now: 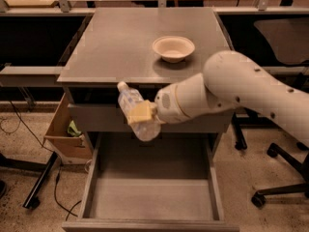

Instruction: Place blue plastic bottle into middle drawer

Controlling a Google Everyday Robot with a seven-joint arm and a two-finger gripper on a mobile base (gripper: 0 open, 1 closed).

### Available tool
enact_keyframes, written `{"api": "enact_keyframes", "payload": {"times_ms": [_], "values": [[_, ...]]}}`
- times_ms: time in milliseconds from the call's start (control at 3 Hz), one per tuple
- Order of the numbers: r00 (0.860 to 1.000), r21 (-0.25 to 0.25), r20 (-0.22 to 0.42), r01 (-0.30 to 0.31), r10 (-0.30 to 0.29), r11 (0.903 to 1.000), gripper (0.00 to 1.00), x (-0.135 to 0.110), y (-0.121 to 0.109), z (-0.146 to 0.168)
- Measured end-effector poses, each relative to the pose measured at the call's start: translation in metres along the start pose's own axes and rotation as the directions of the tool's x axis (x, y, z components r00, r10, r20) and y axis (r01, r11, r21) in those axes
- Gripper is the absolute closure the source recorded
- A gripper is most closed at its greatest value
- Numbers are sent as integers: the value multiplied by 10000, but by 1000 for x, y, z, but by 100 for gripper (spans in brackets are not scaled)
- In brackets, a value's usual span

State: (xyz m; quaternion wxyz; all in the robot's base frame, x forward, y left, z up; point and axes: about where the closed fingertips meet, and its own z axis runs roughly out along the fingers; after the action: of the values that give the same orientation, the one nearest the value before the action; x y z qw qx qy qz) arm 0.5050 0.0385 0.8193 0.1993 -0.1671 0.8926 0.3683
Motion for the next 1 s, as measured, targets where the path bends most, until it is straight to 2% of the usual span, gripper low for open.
{"api": "enact_keyframes", "payload": {"times_ms": [333, 667, 1000], "values": [[9865, -117, -1101, 1208, -1214, 9926, 100, 60, -48, 25], [9357, -275, -2437, 2563, -2552, 9662, 100, 98, -81, 67], [8548, -321, -3788, 3709, -3547, 9281, 100, 117, -101, 122]]}}
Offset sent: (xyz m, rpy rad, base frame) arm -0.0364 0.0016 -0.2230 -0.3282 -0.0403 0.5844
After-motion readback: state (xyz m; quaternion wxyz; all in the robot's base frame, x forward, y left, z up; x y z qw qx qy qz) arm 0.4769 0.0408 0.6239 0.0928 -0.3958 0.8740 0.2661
